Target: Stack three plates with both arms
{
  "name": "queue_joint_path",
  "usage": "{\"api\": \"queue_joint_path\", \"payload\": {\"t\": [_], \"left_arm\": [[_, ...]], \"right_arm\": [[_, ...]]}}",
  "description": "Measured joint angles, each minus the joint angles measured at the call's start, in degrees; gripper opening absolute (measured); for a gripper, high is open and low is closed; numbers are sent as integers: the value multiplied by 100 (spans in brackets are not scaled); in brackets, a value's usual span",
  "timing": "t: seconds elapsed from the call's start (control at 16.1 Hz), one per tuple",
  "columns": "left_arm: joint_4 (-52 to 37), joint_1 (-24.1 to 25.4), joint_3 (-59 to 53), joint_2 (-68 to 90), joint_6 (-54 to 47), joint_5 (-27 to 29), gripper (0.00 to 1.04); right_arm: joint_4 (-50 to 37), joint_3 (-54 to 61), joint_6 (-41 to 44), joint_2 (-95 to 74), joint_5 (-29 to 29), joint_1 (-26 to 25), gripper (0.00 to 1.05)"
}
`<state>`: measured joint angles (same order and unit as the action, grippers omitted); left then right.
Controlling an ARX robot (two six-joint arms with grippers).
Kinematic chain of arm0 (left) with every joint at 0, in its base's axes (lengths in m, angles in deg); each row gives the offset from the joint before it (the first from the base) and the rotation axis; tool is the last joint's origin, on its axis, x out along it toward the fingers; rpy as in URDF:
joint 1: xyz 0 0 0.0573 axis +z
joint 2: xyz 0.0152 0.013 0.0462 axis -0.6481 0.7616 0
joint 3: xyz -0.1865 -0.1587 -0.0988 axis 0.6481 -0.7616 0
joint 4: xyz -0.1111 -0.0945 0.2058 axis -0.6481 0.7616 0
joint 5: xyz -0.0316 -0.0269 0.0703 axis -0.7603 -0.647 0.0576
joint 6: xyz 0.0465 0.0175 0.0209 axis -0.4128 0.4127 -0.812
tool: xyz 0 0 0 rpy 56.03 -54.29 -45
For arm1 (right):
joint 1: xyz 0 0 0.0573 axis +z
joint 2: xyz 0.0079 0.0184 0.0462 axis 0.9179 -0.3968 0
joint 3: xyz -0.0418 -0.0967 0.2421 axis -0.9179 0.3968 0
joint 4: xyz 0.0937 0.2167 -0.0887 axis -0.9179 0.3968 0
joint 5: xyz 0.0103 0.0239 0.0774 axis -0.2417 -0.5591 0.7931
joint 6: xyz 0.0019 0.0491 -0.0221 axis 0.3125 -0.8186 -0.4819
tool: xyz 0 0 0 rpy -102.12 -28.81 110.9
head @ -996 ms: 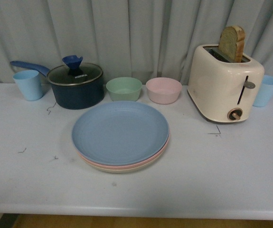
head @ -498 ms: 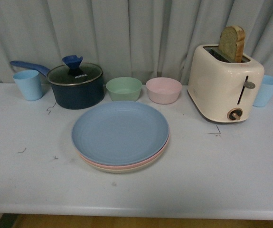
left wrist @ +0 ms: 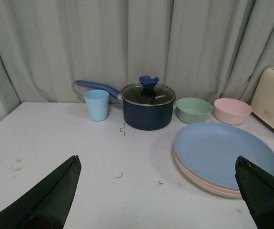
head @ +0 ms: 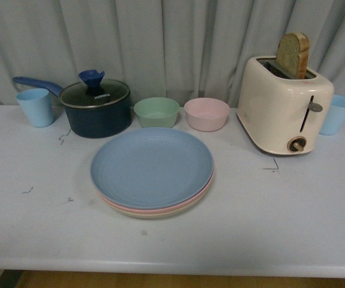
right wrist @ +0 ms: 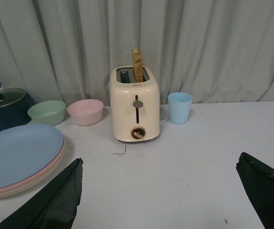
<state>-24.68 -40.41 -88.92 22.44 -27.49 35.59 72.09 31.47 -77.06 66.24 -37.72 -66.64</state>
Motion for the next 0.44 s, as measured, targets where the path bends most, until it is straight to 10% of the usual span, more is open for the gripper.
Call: {"api": "queue_joint_path", "payload": {"t": [0.44], "left_arm": [[0,0,0,0,0,0,98]], "right_arm": [[0,0,0,0,0,0,98]]}}
